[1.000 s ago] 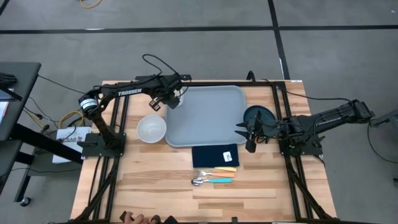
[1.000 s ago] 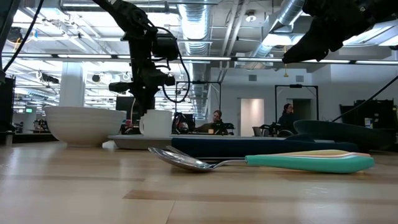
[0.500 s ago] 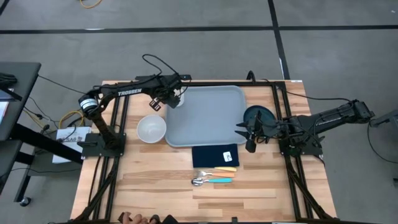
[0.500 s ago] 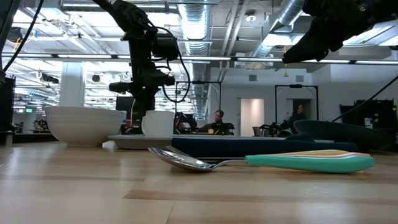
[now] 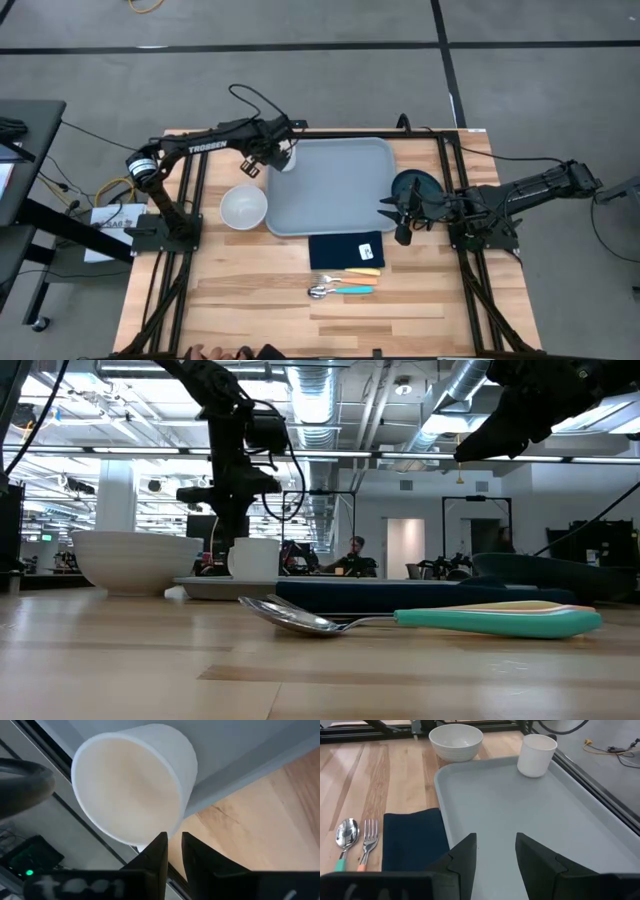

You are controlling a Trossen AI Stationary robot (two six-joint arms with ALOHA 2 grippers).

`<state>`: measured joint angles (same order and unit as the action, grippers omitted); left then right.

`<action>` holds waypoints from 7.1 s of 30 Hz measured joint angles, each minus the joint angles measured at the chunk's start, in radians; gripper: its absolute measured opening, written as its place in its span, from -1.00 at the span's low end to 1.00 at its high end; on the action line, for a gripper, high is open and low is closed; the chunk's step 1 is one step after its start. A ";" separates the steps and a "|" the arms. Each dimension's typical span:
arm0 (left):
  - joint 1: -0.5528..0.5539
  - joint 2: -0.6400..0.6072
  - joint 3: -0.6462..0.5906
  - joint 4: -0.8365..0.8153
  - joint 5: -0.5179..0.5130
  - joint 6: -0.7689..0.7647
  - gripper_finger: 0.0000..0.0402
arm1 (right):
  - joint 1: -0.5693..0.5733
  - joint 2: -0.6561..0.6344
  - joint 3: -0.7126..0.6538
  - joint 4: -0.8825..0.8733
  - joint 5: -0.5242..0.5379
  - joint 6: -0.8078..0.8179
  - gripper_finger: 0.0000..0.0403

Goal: Set up tray
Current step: Put the black plate on the gray serving tray below the white mug

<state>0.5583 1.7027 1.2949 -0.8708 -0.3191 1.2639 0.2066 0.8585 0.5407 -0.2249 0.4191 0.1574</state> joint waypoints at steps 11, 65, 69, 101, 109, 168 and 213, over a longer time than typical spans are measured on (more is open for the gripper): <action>-0.028 -0.001 0.095 -0.208 -0.153 -0.184 -0.77 | 0.000 0.000 0.000 0.000 0.000 0.000 -0.36; -0.572 -0.998 -0.845 0.734 0.076 -1.311 -0.78 | -0.117 0.045 0.150 -0.664 -0.262 0.442 -0.36; -0.571 -0.998 -0.845 0.730 0.077 -1.305 -0.78 | -0.131 0.127 0.250 -0.769 -0.278 0.445 -0.36; -0.571 -0.998 -0.845 0.685 0.114 -1.313 -0.78 | 0.184 0.426 0.318 -0.999 -0.016 0.364 -0.36; -0.571 -0.998 -0.844 0.664 0.114 -1.313 -0.78 | 0.176 0.294 0.265 -0.990 -0.017 0.432 -0.36; -0.571 -0.998 -0.844 0.652 0.122 -1.329 -0.77 | -0.008 0.439 0.134 -0.764 -0.081 0.542 -0.36; -0.571 -0.998 -0.844 0.651 0.122 -1.363 -0.78 | -0.059 0.439 0.068 -0.667 -0.121 0.598 -0.80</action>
<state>-0.0128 0.7052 0.4507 -0.2199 -0.1974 -0.0990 0.1478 1.2980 0.6083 -0.8921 0.2977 0.7551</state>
